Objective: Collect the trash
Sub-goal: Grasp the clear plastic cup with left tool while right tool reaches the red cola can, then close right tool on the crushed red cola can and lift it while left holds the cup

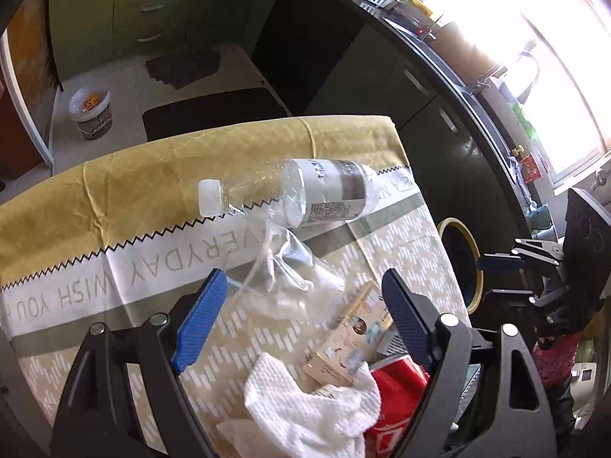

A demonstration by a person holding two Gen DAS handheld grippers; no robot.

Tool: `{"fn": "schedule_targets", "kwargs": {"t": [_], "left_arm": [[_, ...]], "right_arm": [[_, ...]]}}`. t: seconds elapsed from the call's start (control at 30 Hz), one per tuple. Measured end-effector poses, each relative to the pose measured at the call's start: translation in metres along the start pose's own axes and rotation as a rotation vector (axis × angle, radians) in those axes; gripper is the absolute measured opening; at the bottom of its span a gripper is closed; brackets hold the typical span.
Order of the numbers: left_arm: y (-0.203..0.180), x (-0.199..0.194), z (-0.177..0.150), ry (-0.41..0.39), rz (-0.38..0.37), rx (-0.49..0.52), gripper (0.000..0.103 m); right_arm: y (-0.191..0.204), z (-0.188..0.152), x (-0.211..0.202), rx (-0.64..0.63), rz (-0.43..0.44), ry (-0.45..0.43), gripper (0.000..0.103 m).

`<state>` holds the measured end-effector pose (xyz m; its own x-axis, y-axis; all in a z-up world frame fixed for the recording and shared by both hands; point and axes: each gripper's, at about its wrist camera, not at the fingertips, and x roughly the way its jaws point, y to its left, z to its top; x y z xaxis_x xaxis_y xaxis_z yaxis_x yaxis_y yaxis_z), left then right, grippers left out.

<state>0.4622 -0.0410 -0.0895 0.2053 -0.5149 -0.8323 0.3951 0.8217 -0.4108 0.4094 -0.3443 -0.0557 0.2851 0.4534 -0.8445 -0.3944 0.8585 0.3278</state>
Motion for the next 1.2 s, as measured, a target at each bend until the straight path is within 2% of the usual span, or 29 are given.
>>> {"fn": "schedule_targets", "kwargs": {"t": [0.13, 0.23, 0.3, 0.33, 0.37, 0.43, 0.5, 0.53, 0.57, 0.6, 0.7, 0.73, 0.8, 0.9, 1.0, 1.07, 1.2], "left_arm": [[0.016, 0.023, 0.011, 0.034, -0.026, -0.026, 0.079], [0.019, 0.034, 0.011, 0.057, -0.104, -0.040, 0.077], [0.016, 0.038, 0.008, 0.074, -0.132, -0.032, 0.068], [0.014, 0.040, 0.006, 0.078, -0.125, -0.022, 0.059], [0.012, 0.041, 0.004, 0.081, -0.119, -0.017, 0.045], [0.009, 0.041, -0.001, 0.089, -0.125, -0.023, 0.028], [0.005, 0.037, -0.006, 0.076, -0.118, -0.018, 0.025], [0.003, 0.033, -0.008, 0.065, -0.119, -0.017, 0.019], [0.000, 0.029, -0.010, 0.053, -0.125, -0.015, 0.009], [-0.002, 0.025, -0.011, 0.043, -0.117, -0.009, 0.007], [-0.011, 0.015, -0.014, 0.021, -0.100, 0.010, 0.006], [-0.014, 0.013, -0.015, 0.017, -0.092, 0.017, 0.006], [-0.021, 0.012, -0.017, 0.015, -0.075, 0.031, 0.006], [-0.030, 0.009, -0.022, 0.008, -0.033, 0.053, 0.006], [-0.037, -0.005, -0.027, -0.026, -0.023, 0.071, 0.006], [-0.039, -0.017, -0.031, -0.053, 0.001, 0.083, 0.006], [-0.037, -0.046, -0.039, -0.107, 0.037, 0.086, 0.006]], "right_arm": [[-0.017, -0.008, 0.005, 0.032, -0.010, 0.015, 0.043], [-0.024, -0.010, 0.008, 0.052, -0.012, 0.021, 0.043], [-0.027, -0.012, 0.011, 0.061, -0.015, 0.028, 0.043], [-0.027, -0.012, 0.013, 0.066, -0.014, 0.032, 0.043], [-0.027, -0.013, 0.015, 0.069, -0.013, 0.036, 0.043], [-0.024, -0.014, 0.018, 0.067, -0.005, 0.048, 0.043], [-0.017, -0.018, 0.020, 0.055, 0.019, 0.055, 0.043], [-0.010, -0.020, 0.019, 0.034, 0.043, 0.058, 0.043], [-0.002, -0.022, 0.018, 0.003, 0.073, 0.068, 0.044], [0.006, -0.025, 0.017, -0.015, 0.109, 0.083, 0.047], [0.023, -0.033, 0.018, 0.069, 0.219, 0.149, 0.052], [0.030, -0.036, 0.019, 0.088, 0.224, 0.167, 0.052], [0.038, -0.041, 0.022, 0.147, 0.222, 0.202, 0.064], [0.046, -0.044, 0.030, 0.242, 0.217, 0.278, 0.064], [0.058, -0.043, 0.033, 0.250, 0.164, 0.325, 0.063], [0.063, -0.041, 0.035, 0.290, 0.187, 0.344, 0.059], [0.073, -0.036, 0.048, 0.365, 0.200, 0.367, 0.059]]}}
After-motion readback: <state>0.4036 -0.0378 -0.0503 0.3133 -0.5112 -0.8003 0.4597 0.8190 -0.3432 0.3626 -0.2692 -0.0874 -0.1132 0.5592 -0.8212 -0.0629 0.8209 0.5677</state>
